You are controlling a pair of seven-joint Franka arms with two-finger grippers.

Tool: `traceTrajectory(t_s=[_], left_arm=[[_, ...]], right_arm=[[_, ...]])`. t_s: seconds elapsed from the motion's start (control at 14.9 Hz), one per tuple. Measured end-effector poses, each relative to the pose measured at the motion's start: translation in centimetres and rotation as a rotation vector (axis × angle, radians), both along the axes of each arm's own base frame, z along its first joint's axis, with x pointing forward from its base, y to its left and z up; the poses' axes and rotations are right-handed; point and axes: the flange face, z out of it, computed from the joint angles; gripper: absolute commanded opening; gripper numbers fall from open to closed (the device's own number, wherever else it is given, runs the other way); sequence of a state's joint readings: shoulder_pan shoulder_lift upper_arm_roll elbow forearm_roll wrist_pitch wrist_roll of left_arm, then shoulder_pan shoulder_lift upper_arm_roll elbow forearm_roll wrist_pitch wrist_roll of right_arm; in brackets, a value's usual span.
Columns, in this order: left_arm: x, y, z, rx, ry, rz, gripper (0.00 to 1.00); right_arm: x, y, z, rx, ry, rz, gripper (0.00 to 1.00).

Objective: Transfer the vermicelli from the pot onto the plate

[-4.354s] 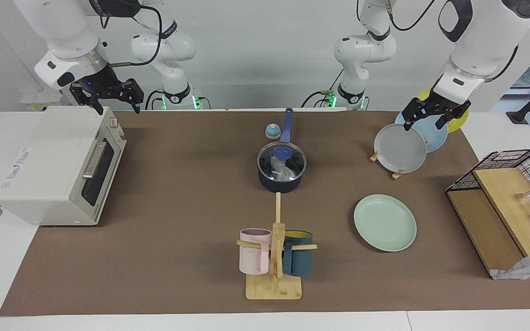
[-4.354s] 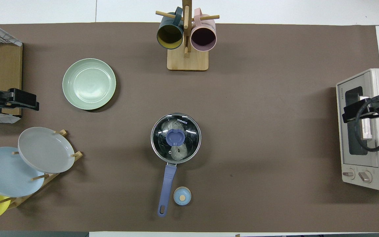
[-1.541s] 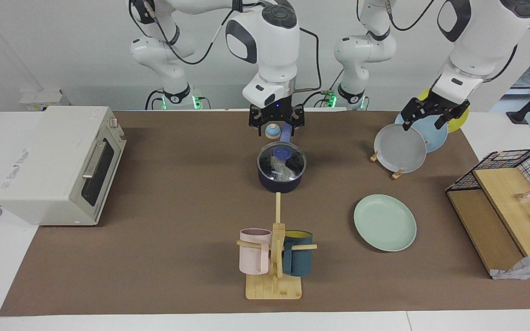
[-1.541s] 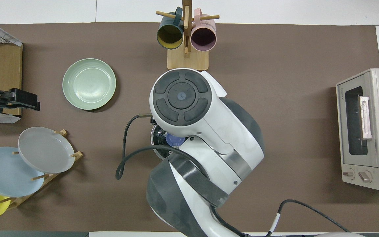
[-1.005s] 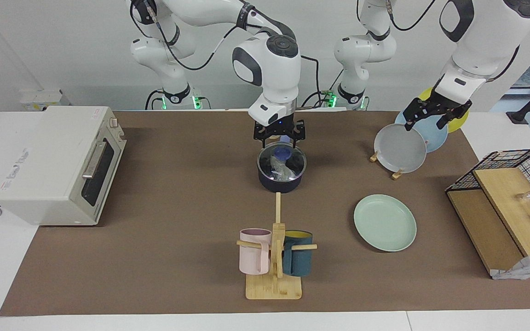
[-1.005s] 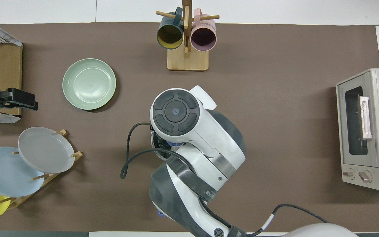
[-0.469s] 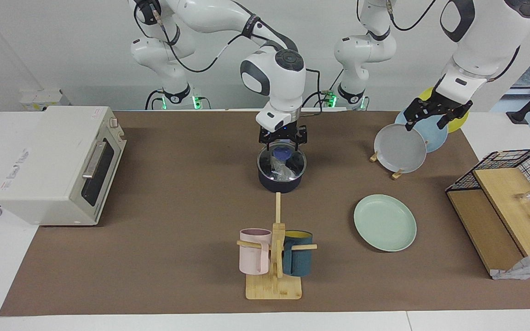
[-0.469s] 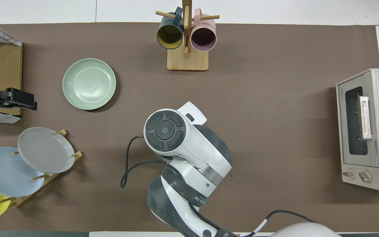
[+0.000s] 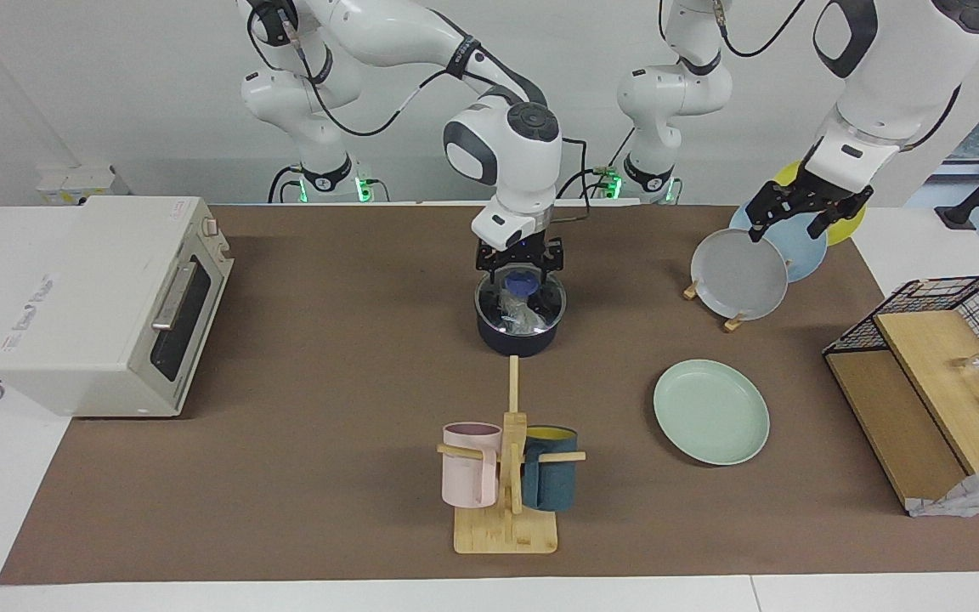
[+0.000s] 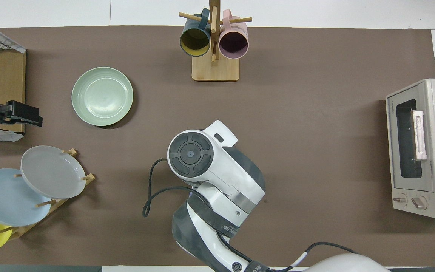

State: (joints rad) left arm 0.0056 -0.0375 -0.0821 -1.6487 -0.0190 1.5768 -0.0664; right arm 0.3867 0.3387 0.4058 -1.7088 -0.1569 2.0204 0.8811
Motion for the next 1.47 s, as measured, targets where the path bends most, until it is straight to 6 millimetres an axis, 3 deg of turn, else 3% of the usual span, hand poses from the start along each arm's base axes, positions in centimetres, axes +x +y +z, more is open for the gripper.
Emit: traceTrajectory(t_s=[0.33, 0.54, 0.74, 1.21, 1.47], left_arm=[[0.0, -0.2, 0.0, 0.000, -0.001, -0.003, 1.00], [0.0, -0.2, 0.1, 0.000, -0.006, -0.004, 1.00], [0.2, -0.2, 0.2, -0.001, -0.019, -0.004, 1.00], [0.4, -0.2, 0.3, -0.003, -0.040, -0.003, 1.00], [0.4, -0.4, 0.4, -0.003, -0.041, -0.006, 1.00]], right_arm=[[-0.1, 0.0, -0.6, 0.003, -0.001, 0.002, 0.95], [-0.2, 0.0, -0.7, 0.003, -0.001, 0.002, 0.76], [-0.2, 0.0, -0.7, 0.005, -0.003, 0.003, 0.64], [-0.2, 0.2, -0.4, 0.011, -0.010, 0.005, 0.64], [0.5, 0.3, 1.3, 0.019, -0.022, -0.001, 0.64]])
